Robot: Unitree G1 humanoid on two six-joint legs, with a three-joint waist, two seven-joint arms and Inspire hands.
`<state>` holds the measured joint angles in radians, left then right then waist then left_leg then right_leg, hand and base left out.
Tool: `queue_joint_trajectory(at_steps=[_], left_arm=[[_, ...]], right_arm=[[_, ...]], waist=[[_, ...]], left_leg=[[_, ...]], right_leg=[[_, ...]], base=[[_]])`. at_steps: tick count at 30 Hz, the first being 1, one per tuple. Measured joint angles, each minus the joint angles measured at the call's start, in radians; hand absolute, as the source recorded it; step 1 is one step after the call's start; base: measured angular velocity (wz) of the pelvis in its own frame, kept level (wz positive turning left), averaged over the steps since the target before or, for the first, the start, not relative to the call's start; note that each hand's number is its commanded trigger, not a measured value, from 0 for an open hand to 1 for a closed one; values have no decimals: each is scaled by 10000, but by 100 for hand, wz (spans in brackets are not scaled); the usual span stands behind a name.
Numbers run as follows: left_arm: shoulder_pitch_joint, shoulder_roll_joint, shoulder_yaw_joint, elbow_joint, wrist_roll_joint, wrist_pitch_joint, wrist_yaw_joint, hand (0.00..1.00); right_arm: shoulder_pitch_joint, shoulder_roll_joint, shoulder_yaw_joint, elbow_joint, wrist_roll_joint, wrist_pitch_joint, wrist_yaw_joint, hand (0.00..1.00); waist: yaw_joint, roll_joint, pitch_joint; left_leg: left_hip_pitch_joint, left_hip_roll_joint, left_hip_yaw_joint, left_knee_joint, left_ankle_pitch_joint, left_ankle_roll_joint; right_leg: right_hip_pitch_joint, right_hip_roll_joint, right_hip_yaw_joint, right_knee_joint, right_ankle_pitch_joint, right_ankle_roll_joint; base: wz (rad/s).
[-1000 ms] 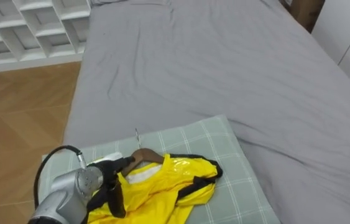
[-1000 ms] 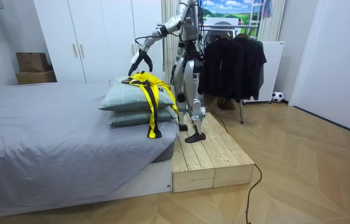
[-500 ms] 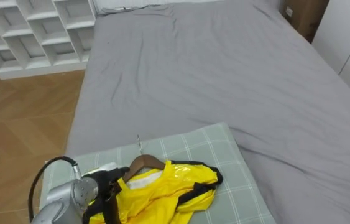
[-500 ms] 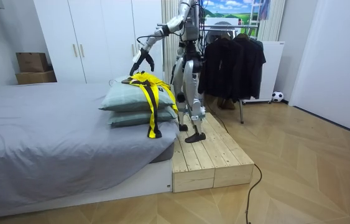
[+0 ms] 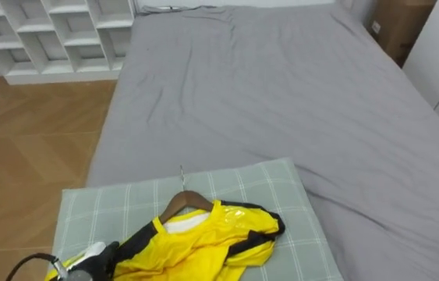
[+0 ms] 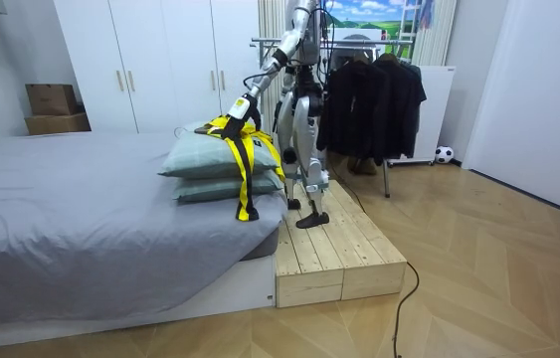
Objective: Hang clothes
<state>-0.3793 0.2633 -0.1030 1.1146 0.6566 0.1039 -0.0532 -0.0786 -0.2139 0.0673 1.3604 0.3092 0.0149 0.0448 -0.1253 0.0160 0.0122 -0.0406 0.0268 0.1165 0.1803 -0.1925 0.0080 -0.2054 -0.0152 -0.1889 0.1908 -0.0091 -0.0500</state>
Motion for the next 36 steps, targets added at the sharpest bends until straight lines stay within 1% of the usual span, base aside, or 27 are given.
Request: queue_joint_trajectory(at_steps=[3,9,12,15,18,21,23,27,28,30,31,35,36], left_arm=[[1,-226,225,322,6,-19,480,0],[0,-392,229,822,-2,-27,1208,0],[-1,-454,265,859,-115,-32,1408,0],[0,-456,498,860,-408,-55,1638,0],[-2,-468,661,849,-577,-86,1852,0],[-3,-483,660,838,-770,-134,2220,0],[-2,-500,659,761,-775,-184,2444,0],[-7,-524,665,206,-767,-282,2972,0],[-10,-522,683,90,-750,-382,3163,0],[-11,-523,770,-203,-745,-418,3345,0],[-11,-518,833,-369,-743,-434,3516,0],[-11,-518,930,-760,-743,-500,3997,0],[-11,-516,932,-862,-744,-568,4140,0]], right_arm=[[9,65,8,-66,-2,-2,-12,0],[9,216,111,-64,7,10,-18,0],[13,249,111,-65,-39,11,-13,0],[4,251,114,-65,-91,-6,-3,0],[7,253,212,-65,52,-8,2,0],[-33,269,343,-66,134,-8,-7,0],[-63,269,435,-64,153,-8,-38,0],[-121,279,691,-63,227,-19,-141,0],[-110,279,692,-63,225,-31,-146,0],[-71,285,689,-65,223,-70,-180,0],[-64,295,689,-63,238,-89,-210,0],[-56,306,698,-64,286,-239,-339,0],[-56,314,699,-64,311,-288,-407,0]], waist=[[-17,-37,-19],[-39,-152,-69],[-36,-153,-69],[-21,-154,-65],[-27,-185,-46],[-23,-211,-20],[-36,-205,-16],[-38,-199,-14],[-27,-193,-16],[-10,-178,-15],[0,-154,-1],[49,-50,14],[71,-20,28]], left_leg=[[3,0,55,3,2,0],[29,2,131,-125,1,0],[55,2,179,-133,1,1],[125,23,288,-145,0,0],[156,35,372,-153,-5,-6],[149,34,401,-170,-11,-13],[137,45,398,-169,-23,-27],[78,72,391,-148,-66,-29],[77,80,391,-150,-67,-30],[63,92,392,-124,-67,-32],[59,105,397,-125,-65,-34],[62,107,399,-116,-65,-34],[65,106,400,-117,-64,-33]], right_leg=[[-38,11,14,8,-2,1],[-60,40,128,-28,-4,8],[-93,53,185,-25,-4,9],[-91,64,220,9,-4,10],[-154,50,249,170,-66,0],[-241,31,254,304,-113,-19],[-240,46,258,290,-121,-14],[-245,19,234,250,-126,-19],[-231,24,229,215,-122,-24],[-230,49,233,139,-87,-37],[-234,70,237,128,-42,-45],[-230,92,237,127,-53,-41],[-229,88,239,128,-65,-34]], base=[[-6],[-3],[-5],[-9],[-6],[-1],[0],[0],[0],[0],[0],[-1],[0]])
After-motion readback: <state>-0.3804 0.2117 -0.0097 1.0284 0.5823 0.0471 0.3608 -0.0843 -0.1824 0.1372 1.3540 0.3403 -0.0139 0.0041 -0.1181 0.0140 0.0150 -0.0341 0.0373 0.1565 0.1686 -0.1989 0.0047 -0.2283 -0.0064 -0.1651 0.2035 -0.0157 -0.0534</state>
